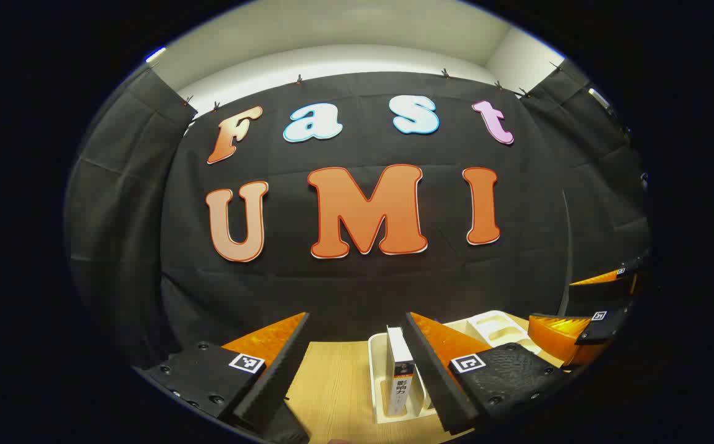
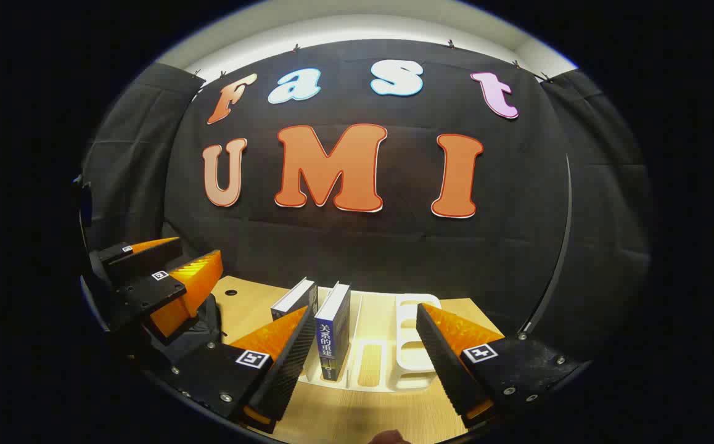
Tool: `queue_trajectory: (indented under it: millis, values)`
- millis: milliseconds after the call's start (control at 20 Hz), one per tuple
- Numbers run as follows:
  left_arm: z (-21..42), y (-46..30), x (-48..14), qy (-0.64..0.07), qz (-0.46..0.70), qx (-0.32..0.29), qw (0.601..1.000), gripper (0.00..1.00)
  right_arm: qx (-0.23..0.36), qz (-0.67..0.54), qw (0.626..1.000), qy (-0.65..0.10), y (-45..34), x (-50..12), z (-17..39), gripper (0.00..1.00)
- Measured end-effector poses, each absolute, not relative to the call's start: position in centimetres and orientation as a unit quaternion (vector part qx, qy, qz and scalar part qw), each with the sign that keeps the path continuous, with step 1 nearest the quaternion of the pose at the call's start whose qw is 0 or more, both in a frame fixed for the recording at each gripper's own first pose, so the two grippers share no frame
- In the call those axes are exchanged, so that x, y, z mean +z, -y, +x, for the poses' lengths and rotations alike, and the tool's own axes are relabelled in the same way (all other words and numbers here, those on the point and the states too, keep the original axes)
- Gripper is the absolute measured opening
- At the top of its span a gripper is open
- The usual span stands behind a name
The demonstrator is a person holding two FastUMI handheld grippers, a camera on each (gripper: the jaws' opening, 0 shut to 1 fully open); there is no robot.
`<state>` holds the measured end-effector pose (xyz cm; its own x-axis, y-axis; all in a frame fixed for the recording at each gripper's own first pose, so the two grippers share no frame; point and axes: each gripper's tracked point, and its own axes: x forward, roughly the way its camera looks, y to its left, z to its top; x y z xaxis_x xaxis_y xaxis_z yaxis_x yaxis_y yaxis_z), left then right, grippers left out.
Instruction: Open the schoolbag, grab two books from the bookshelf and put them into the schoolbag.
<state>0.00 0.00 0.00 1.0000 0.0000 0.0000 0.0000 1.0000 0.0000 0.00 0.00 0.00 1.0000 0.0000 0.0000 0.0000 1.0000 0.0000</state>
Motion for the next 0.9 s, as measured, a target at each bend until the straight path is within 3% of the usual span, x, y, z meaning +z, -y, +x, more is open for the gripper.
queue_trajectory:
  millis: [900]
  values:
    - [-0.73, -0.56, 0.63, 0.011, 0.013, 0.010, 1.000, 0.94, 0.006, -0.003, 1.000, -0.005, -0.11, -0.36, -0.01, 0.98]
